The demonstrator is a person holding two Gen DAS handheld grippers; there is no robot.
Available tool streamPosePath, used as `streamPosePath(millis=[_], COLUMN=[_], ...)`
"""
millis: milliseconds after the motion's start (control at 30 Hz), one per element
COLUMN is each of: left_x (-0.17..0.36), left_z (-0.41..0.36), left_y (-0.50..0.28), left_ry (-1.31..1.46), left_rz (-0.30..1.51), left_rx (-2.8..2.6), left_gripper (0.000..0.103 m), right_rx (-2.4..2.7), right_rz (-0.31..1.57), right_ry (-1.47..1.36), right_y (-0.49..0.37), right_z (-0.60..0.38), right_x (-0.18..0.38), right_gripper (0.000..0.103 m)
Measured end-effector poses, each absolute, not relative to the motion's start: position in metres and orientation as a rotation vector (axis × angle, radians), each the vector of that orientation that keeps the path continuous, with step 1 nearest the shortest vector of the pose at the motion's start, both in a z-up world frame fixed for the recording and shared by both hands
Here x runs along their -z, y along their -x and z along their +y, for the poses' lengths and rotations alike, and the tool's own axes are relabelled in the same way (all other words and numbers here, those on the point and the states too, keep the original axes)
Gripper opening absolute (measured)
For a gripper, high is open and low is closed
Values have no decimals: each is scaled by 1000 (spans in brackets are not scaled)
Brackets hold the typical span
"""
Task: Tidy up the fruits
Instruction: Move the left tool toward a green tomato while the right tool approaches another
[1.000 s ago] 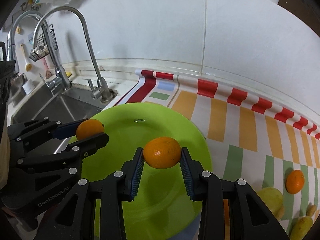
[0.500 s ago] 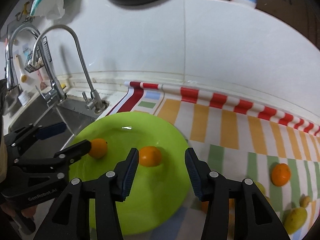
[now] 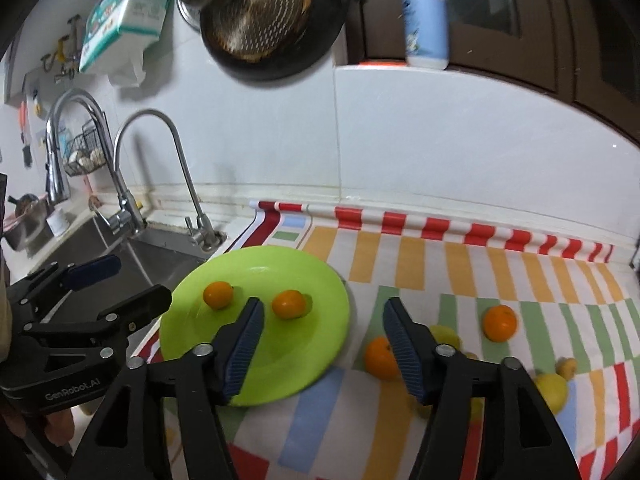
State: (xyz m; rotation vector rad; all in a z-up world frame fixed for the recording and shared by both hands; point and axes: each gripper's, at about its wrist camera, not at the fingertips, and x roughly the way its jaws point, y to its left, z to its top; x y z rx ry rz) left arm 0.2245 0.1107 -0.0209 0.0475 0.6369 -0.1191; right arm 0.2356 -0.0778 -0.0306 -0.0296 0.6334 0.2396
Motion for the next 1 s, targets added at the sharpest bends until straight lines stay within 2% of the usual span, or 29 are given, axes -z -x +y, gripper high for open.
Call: streamPosePath(millis=[433,1000], left_x=[0,1], left_z=[71,1], left_y=[-174,-155], left_ry=[-63,-109], left_rz=[570,521], left_rx=[170,274], left_gripper=[85,85], right_rx=[-169,-127], right_rz=[557,542], right_ry=[24,75], right_y=[-177,-145], right_z=[-123,-185], right_x=[8,9], right_gripper=[66,66])
